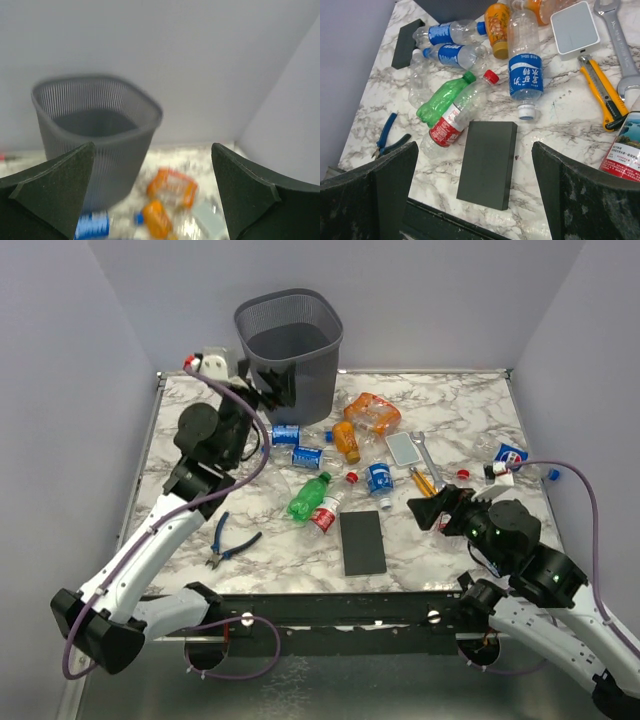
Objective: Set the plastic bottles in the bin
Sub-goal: Pick up the plastic bottle at the center of the board.
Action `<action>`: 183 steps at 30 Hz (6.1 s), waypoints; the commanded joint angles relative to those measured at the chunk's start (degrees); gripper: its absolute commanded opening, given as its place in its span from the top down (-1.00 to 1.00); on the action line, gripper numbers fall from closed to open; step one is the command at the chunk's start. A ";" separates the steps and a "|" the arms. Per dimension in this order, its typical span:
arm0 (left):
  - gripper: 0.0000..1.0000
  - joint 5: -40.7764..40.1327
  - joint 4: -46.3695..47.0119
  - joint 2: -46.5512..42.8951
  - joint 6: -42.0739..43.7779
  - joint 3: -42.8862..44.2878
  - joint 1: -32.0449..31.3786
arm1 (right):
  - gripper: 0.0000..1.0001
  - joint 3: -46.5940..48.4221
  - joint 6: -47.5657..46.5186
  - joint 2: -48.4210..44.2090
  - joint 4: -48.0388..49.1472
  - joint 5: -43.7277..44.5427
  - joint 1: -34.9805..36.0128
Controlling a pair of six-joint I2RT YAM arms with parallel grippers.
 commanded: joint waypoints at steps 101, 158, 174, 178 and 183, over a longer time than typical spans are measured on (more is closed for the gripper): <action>-0.98 11.22 -3.16 -17.64 -9.62 -39.80 -1.99 | 0.99 9.49 -11.80 33.12 -3.25 -36.92 -16.82; -0.61 5.32 -13.82 3.83 94.35 -18.98 -32.87 | 0.99 18.24 -16.01 28.64 -9.87 -70.19 -15.34; 0.14 4.91 -9.66 1.93 87.67 -20.46 -32.96 | -0.46 21.51 -14.27 26.31 -7.13 -66.41 -15.37; 0.28 5.36 -8.10 0.33 75.17 -19.79 -32.93 | -0.69 24.24 -12.54 22.38 -2.97 -57.67 -15.34; 0.37 8.92 -10.35 -1.55 53.47 -18.29 -32.87 | -0.83 23.70 -10.60 15.95 5.47 -48.26 -15.41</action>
